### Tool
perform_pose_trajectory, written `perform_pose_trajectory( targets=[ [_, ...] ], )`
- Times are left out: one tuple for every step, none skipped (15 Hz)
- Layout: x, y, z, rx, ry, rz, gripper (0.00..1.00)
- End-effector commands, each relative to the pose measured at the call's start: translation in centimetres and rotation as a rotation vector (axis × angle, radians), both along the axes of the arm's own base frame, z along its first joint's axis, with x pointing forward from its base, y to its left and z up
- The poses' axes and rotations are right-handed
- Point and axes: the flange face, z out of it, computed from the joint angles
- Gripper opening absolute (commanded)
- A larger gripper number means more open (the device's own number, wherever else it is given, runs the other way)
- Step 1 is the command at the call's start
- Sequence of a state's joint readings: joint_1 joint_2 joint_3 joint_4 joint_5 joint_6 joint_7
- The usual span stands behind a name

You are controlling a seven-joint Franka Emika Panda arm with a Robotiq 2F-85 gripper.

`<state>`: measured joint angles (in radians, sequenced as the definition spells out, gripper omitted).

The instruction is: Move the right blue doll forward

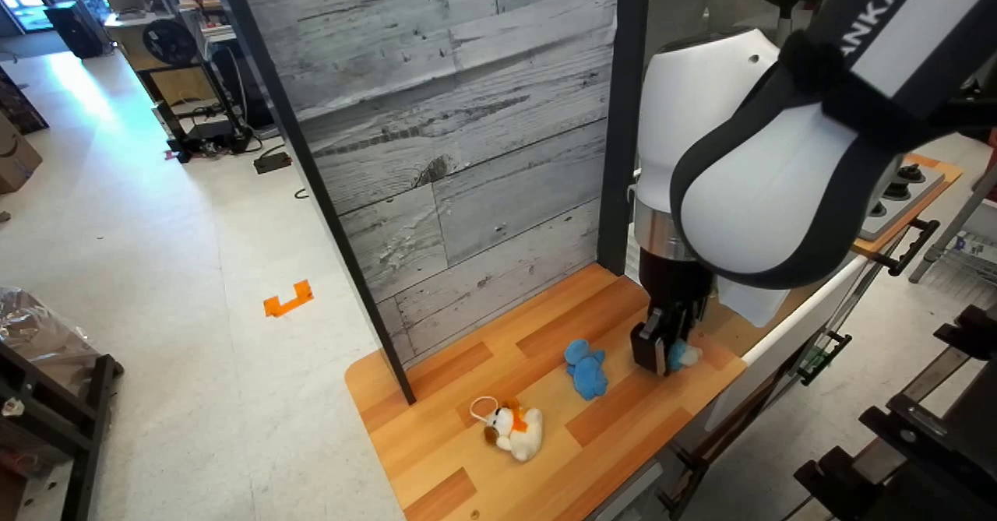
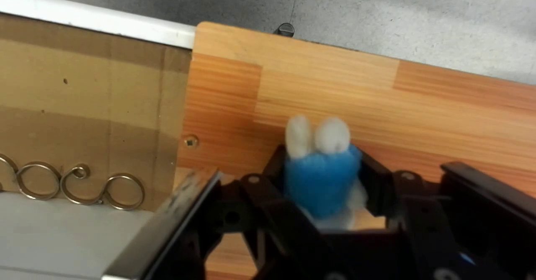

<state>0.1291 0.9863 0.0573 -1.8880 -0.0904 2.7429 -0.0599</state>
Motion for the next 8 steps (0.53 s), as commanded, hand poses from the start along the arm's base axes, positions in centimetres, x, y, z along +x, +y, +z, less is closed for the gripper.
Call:
perform_pose_trajectory(
  targets=[
    [0.7,0.7,-0.6,-0.024,0.022,0.008,0.71],
    [0.7,1.0,-0.4,-0.024,0.027,0.01,0.79],
    [0.9,1.1,-0.1,-0.023,0.022,0.012,0.86],
    [1.0,1.3,0.3,-0.03,0.021,0.011,0.94],
    [1.1,1.4,0.8,-0.037,0.019,0.004,0.99],
    [1.2,1.4,1.4,-0.04,0.014,-0.006,1.0],
    [1.2,1.4,2.0,-0.044,0.009,-0.015,1.0],
    [1.2,1.4,2.6,-0.044,-0.002,-0.021,1.0]
  ],
)
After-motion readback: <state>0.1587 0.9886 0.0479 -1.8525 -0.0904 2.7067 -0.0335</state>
